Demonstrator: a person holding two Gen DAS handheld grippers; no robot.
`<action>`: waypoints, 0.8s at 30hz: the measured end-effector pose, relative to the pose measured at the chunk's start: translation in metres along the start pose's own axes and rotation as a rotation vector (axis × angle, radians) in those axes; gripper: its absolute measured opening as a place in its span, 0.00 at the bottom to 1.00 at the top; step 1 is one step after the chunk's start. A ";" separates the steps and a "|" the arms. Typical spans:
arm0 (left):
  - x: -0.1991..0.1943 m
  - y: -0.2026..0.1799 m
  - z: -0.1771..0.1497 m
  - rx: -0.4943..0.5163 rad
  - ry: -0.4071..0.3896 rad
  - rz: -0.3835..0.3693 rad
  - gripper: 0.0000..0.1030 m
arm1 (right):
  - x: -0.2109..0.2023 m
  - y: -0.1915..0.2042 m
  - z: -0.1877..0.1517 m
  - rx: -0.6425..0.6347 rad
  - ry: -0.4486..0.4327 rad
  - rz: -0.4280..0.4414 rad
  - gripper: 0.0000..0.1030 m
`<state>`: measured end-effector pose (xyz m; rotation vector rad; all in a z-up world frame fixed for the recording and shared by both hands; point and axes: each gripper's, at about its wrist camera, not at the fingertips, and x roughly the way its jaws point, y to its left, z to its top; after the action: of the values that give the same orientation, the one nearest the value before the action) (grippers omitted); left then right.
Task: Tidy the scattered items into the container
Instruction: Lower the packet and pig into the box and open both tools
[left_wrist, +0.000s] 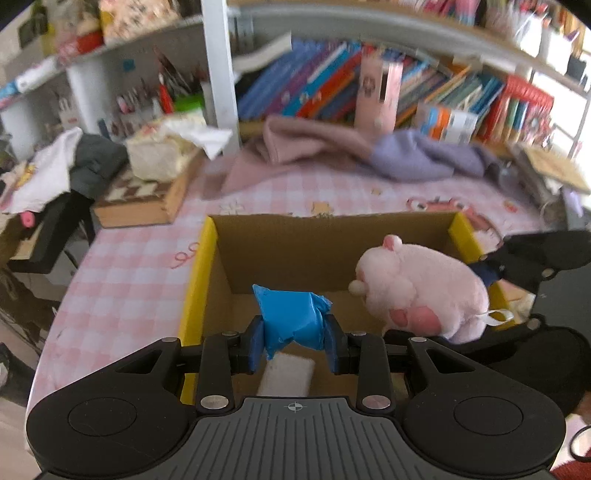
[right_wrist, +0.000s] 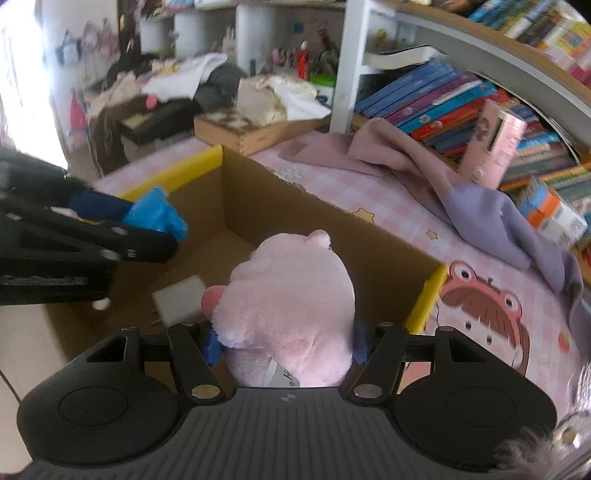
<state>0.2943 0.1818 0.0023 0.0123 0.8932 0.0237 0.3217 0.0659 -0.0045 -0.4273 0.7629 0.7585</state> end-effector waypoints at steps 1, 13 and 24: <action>0.009 -0.001 0.004 0.006 0.019 0.001 0.30 | 0.007 -0.001 0.004 -0.027 0.020 -0.001 0.59; 0.071 -0.018 0.022 0.123 0.160 0.001 0.31 | 0.054 -0.006 0.014 -0.188 0.155 0.016 0.60; 0.076 -0.011 0.023 0.080 0.136 0.028 0.39 | 0.058 -0.008 0.017 -0.164 0.165 0.008 0.62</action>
<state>0.3598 0.1724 -0.0424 0.0983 1.0298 0.0147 0.3632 0.0967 -0.0361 -0.6408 0.8602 0.8031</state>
